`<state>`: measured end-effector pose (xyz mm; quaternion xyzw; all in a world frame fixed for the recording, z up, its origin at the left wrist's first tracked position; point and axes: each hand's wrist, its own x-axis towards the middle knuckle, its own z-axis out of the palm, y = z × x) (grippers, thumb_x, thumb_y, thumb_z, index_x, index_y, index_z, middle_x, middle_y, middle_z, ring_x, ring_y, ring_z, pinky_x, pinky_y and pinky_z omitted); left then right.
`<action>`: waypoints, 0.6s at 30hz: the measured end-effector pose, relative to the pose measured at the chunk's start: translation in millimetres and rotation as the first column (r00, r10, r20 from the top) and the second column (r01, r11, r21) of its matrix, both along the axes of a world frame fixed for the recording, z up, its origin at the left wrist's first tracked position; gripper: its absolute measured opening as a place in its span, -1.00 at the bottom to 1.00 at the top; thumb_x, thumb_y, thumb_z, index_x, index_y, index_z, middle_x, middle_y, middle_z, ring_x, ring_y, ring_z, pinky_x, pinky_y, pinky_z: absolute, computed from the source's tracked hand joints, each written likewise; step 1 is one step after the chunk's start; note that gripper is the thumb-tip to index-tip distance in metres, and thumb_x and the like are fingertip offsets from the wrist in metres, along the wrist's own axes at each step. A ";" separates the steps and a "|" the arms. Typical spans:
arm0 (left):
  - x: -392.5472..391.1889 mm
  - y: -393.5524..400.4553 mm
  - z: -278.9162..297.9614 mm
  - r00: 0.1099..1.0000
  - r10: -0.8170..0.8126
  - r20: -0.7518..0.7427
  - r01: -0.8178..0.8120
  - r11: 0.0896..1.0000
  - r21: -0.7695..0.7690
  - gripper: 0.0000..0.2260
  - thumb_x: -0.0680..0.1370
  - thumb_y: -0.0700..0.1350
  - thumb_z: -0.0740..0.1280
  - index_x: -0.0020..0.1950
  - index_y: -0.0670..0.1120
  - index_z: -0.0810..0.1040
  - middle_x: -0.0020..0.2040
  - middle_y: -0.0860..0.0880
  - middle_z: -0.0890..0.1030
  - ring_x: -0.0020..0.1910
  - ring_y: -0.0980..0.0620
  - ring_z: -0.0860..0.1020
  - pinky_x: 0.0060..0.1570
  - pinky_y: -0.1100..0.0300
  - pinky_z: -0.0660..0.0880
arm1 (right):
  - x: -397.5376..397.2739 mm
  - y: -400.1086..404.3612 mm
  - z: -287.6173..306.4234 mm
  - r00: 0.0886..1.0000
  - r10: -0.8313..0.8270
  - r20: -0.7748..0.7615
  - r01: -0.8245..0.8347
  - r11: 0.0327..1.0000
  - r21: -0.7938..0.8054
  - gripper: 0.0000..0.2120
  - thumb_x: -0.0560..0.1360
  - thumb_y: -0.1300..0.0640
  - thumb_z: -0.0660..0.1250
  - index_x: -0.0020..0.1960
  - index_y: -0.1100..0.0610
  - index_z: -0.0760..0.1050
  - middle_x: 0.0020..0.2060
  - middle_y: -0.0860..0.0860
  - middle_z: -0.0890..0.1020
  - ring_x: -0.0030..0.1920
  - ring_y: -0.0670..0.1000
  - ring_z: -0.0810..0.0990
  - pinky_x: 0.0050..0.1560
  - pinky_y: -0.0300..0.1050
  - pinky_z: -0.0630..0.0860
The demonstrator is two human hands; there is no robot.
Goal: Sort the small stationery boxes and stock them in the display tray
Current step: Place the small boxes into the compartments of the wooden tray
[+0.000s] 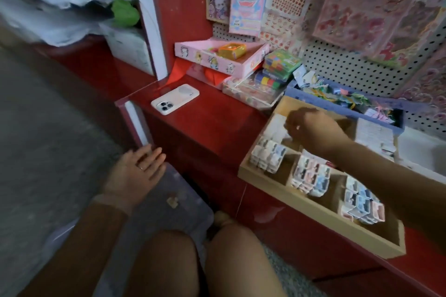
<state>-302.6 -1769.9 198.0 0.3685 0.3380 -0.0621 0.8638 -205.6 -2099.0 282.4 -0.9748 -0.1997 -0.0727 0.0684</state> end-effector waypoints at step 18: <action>20.4 55.2 -311.1 0.857 0.155 -0.491 -0.167 0.986 0.021 -0.77 0.65 -0.18 0.08 -0.17 -0.09 0.42 -0.24 -0.10 0.46 -0.29 -0.01 0.42 -0.41 0.27 0.39 | -2.0 251.8 -339.1 0.314 0.328 -0.891 0.015 0.937 0.349 -0.70 0.57 0.15 0.26 0.26 -0.05 0.34 0.29 -0.07 0.38 0.30 -0.03 0.40 0.17 -0.34 0.37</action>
